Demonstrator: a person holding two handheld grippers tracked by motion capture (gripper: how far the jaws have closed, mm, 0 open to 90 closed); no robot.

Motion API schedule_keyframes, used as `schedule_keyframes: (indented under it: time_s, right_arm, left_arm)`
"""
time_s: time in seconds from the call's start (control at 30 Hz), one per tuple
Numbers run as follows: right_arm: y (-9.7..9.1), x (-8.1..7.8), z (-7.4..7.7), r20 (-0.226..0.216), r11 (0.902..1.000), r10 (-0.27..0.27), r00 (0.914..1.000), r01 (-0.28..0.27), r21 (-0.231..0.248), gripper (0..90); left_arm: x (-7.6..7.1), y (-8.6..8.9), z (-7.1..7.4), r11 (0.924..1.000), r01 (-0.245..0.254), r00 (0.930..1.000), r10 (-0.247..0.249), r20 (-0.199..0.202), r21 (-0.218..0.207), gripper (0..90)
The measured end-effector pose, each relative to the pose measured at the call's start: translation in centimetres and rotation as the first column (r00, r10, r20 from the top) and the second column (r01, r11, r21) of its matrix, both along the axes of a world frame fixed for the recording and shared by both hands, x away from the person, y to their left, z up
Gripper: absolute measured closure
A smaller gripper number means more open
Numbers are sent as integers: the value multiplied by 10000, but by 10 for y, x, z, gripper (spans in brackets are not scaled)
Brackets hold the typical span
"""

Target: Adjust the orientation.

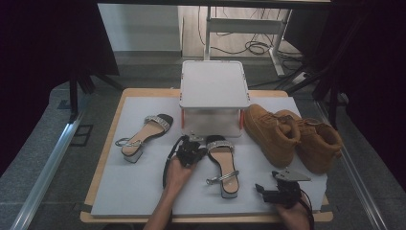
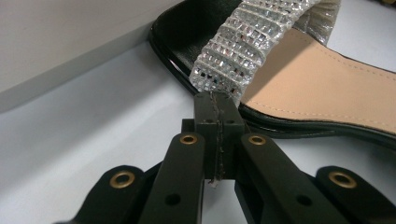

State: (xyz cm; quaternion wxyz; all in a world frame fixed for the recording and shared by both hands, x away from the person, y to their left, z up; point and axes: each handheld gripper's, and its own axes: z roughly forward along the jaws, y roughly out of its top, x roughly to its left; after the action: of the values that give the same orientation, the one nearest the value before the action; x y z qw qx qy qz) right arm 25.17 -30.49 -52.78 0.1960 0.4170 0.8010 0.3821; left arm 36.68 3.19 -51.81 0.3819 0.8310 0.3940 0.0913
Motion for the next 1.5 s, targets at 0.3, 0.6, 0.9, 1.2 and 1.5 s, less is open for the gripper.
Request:
schedule_keyframes:
  time_s: [0.3, 0.6, 0.9, 1.2, 1.5]
  right_arm:
    - [0, 0, 0, 4, 10000, 5, 10000, -5, 2, 147]
    - [0, 0, 0, -1, 10000, 10, 10000, -10, 8, 148]
    - [0, 0, 0, 9, 10000, 19, 10000, -19, 10, 148]
    - [-1, 0, 0, 8, 10000, 25, 10000, -25, 12, 148]
    - [-1, 0, 0, -2, 10000, 24, 10000, -24, 32, 149]
  left_arm:
    - [8, -12, 0, 9998, 222, 9998, -222, -18, -19, 899]
    - [18, -35, -1, 9976, 643, 9978, -647, -140, -268, 899]
    - [26, -58, 0, 9948, 1015, 9946, -1017, -213, -104, 899]
    - [30, -78, 1, 9904, 1381, 9901, -1382, -258, -49, 899]
    - [28, -71, 6, 9922, 1241, 9923, -1241, -52, 83, 897]
